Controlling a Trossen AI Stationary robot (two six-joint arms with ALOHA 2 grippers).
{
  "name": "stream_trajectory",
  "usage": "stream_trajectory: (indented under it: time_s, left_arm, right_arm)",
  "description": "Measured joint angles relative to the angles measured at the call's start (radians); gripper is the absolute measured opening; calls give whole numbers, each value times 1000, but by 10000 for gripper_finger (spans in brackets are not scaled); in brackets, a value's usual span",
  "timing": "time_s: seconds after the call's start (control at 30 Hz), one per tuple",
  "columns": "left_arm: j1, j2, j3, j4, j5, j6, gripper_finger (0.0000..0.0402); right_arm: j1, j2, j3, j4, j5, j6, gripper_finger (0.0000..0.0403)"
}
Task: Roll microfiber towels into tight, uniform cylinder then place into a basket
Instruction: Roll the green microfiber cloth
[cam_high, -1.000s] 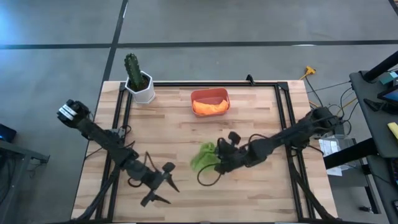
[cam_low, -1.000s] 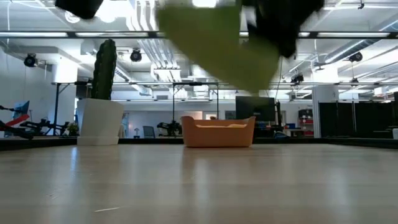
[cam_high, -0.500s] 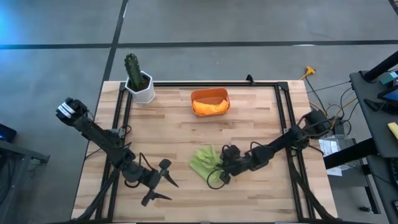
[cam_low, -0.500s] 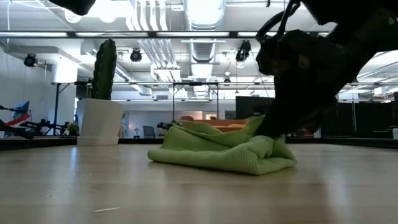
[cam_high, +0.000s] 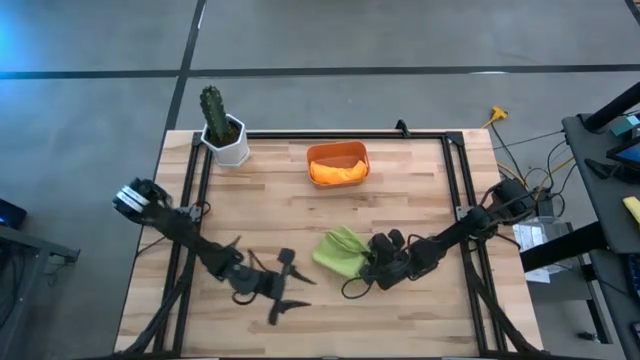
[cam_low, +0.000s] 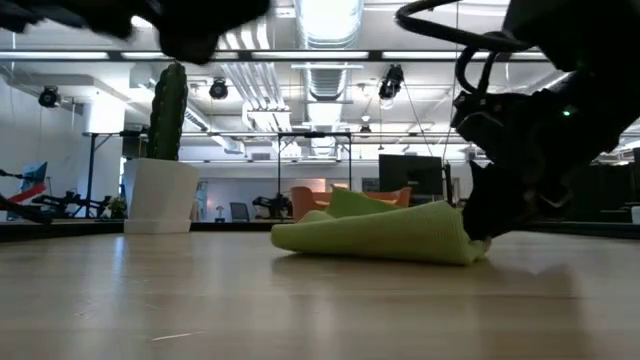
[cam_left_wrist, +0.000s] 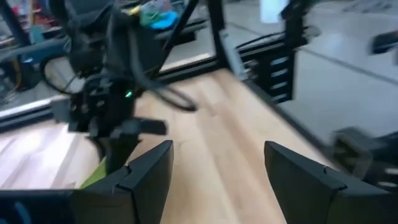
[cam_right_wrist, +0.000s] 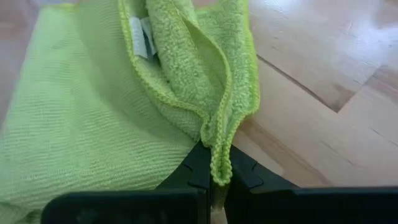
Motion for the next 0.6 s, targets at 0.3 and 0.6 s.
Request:
stream_trajectory:
  time_s: [0.3,0.6]
  left_arm:
    - [162,229,164,-120,-2,49,235]
    - [228,229,173,-296,122,25,235]
  right_arm:
    - [55,-7,12,41,47,-116,27]
    - [91,-9,28,37,47,-181,147]
